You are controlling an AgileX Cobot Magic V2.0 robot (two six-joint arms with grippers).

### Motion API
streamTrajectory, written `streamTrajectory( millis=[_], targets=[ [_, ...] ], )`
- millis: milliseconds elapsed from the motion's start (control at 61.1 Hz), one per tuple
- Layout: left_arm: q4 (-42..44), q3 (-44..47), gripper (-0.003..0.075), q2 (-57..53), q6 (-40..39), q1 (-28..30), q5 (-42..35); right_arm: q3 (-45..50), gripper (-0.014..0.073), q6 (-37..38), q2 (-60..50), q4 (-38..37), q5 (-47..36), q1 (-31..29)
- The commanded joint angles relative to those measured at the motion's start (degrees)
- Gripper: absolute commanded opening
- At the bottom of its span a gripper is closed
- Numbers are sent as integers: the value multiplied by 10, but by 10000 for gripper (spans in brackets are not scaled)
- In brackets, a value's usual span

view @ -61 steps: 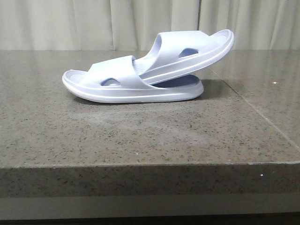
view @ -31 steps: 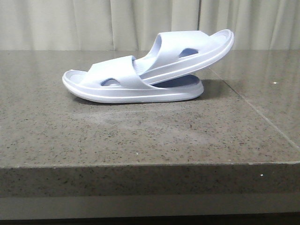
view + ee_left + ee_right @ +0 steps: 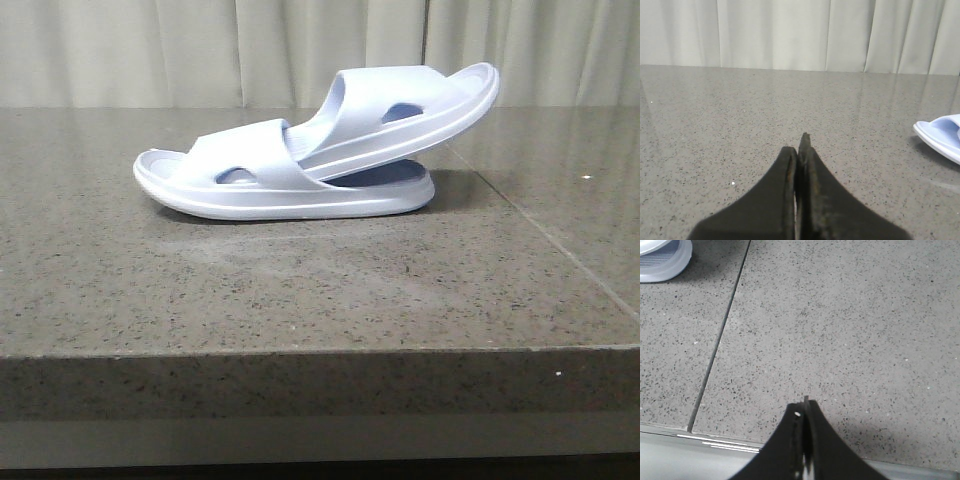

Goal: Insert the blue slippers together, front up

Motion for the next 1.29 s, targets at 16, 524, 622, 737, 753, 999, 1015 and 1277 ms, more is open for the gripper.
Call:
streamTrajectory(
  millis=[16, 524, 622, 737, 753, 999, 1015, 1277],
  targets=[
    [-13, 12, -20, -16, -7, 1, -73, -14, -67, 1, -2, -4, -31, 2],
    [-18, 54, -20, -17, -7, 0, -175, -14, -67, 1, -2, -4, -30, 2],
    [-18, 54, -20, -17, -7, 0, -169, -14, -67, 1, -2, -4, -30, 2],
    [-18, 54, -20, -17, -7, 0, -168, -14, -67, 1, -2, -4, -30, 2],
    [-18, 54, -20, -17, -7, 0, -168, -14, -67, 1, -2, -4, -30, 2],
    [-18, 54, -20, -16, -7, 0, -168, -14, -67, 1, -2, -4, -30, 2],
    [-18, 54, -20, -16, -7, 0, -168, -14, -67, 1, -2, -4, -30, 2],
    [-18, 54, -20, -16, -7, 0, -168, -14, -67, 1, -2, -4, -30, 2]
  ],
)
